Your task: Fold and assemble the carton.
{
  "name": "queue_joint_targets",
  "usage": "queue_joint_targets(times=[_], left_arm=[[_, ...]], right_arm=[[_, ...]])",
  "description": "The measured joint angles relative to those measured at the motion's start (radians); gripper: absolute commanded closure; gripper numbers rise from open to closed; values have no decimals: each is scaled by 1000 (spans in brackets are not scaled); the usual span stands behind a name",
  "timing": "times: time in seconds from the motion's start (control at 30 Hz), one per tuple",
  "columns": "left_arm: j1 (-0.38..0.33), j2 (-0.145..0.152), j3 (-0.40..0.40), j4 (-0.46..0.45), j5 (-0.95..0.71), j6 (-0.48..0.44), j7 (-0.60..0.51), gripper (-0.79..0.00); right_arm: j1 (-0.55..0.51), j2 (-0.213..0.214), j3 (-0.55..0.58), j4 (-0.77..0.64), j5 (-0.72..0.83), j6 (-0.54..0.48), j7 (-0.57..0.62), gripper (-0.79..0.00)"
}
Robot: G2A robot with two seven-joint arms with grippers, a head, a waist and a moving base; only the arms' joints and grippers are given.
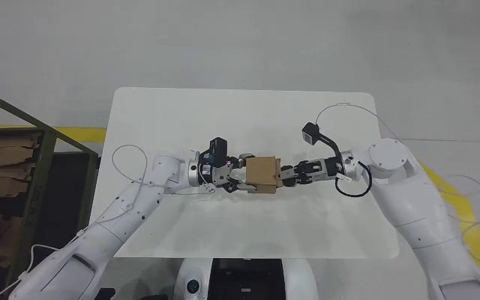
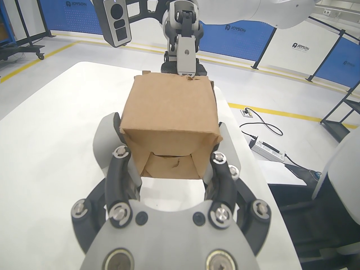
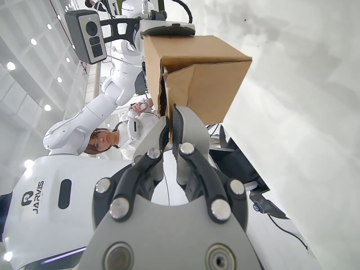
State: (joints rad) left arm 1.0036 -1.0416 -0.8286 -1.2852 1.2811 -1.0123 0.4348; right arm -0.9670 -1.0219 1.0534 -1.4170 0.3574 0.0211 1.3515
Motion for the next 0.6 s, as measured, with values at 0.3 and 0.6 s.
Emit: queue_joint_targets(times=[0.3, 0.6], left_arm=[[-8, -1, 7, 6, -23, 0, -21, -560], [-14, -3, 14, 20, -51, 0, -38, -566]], right_arm=[[-1, -1, -9, -26, 13, 52, -34, -46], [-15, 2, 3, -28, 43, 45, -42, -71]])
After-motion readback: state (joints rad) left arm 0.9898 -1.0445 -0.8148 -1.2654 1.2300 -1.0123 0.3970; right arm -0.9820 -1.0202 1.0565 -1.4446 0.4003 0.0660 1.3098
